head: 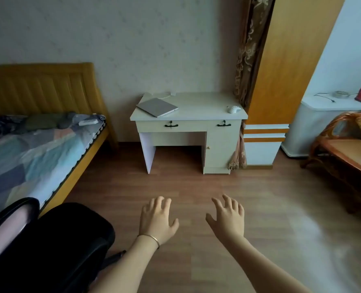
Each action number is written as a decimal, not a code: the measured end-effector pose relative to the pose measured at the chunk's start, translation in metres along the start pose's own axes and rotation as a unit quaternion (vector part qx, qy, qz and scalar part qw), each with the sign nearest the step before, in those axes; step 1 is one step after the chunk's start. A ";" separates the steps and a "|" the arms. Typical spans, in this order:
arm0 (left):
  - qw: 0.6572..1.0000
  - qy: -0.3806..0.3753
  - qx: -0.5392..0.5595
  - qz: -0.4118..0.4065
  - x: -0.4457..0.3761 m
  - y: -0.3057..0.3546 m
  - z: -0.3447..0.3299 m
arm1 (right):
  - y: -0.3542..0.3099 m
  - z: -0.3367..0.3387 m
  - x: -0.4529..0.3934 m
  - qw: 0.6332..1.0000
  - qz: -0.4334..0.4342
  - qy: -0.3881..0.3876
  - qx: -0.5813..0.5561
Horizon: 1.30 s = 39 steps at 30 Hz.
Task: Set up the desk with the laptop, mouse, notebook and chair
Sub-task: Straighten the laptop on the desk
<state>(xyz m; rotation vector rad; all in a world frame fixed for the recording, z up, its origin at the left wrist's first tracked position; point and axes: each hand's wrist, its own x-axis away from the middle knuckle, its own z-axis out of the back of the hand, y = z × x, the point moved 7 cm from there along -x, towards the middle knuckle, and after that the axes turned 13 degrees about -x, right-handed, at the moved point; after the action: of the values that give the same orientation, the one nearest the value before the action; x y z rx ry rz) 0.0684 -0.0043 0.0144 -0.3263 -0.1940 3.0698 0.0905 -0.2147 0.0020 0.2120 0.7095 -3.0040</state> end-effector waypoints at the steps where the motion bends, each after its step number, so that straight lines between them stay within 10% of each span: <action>1: 1.000 -0.003 0.001 0.001 -0.021 -0.001 -0.005 | 0.004 -0.002 -0.023 1.000 -0.004 -0.015 -0.013; 39: 0.996 0.075 0.035 0.025 -0.801 -0.161 -0.171 | -0.063 -0.144 -0.826 0.999 0.012 -0.027 -0.040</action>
<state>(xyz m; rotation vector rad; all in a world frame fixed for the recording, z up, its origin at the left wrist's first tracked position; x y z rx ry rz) 0.8925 0.1269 0.0349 -0.5617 -0.0728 3.0736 0.9207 -0.0811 0.0214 0.1352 0.8136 -2.9391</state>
